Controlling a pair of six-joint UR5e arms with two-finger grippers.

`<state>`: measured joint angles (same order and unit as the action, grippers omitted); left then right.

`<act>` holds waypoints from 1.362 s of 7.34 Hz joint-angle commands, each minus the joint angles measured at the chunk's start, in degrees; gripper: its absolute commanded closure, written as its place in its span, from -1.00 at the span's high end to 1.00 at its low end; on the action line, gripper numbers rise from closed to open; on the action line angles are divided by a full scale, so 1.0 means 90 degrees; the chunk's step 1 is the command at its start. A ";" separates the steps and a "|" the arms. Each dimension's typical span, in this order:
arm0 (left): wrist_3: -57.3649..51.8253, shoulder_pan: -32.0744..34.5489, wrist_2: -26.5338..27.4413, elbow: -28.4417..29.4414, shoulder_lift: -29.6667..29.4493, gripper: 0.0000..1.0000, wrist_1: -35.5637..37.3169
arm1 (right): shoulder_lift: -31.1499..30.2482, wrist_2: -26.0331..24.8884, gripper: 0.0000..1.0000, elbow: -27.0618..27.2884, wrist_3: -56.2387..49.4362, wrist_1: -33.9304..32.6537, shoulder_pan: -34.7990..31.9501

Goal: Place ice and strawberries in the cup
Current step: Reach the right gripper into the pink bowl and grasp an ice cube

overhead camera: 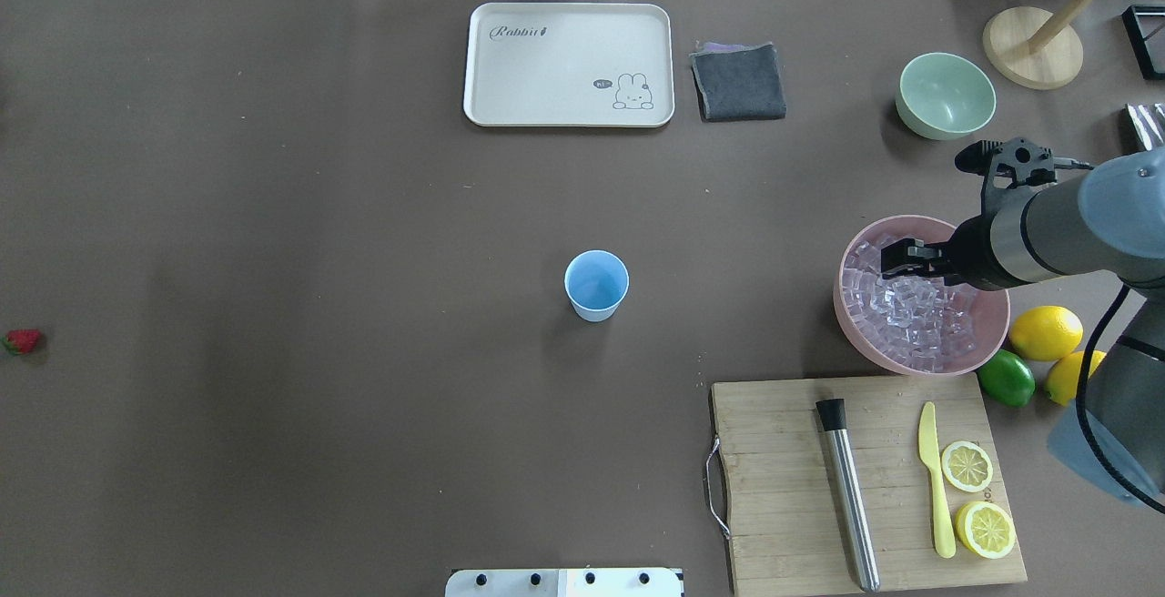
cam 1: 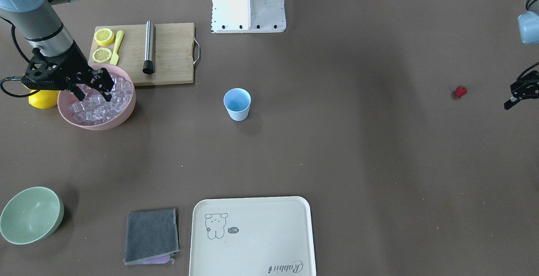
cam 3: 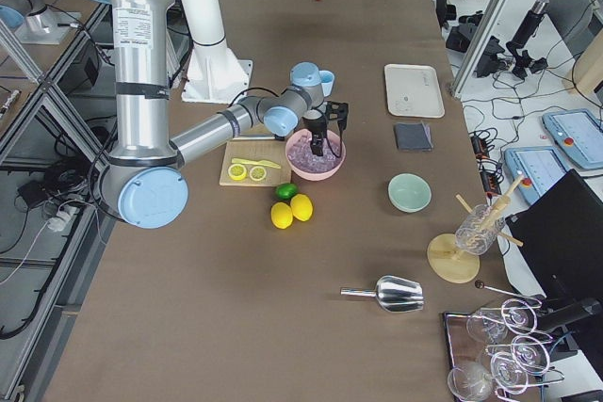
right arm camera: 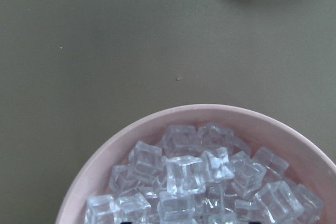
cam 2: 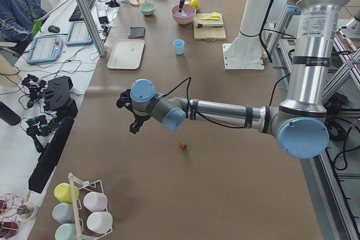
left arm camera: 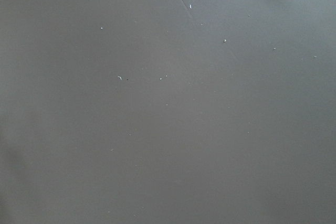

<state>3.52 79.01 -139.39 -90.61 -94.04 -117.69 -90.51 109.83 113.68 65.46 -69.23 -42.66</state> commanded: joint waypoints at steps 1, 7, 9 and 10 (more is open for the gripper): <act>0.0000 0.0000 0.0000 0.0000 0.0000 0.97 0.0000 | -0.0051 -0.0104 0.59 -0.0043 -0.0134 -0.0003 0.0159; 0.0010 0.0000 0.0000 -0.0078 0.0019 0.97 0.0000 | -0.0110 -0.0104 0.47 -0.0160 -0.0506 -0.0003 0.0218; 0.0010 0.0000 0.0000 -0.0069 0.0019 0.97 0.0000 | -0.0120 -0.0094 -0.06 -0.0132 -0.0516 -0.0012 0.0218; 0.0010 0.0000 0.0000 -0.0078 0.0019 0.97 0.0000 | -0.0120 -0.0065 -0.75 -0.0093 -0.0525 -0.0022 0.0199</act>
<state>3.60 78.99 -139.39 -91.29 -93.87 -117.69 -91.55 109.01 112.49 60.82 -69.33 -40.73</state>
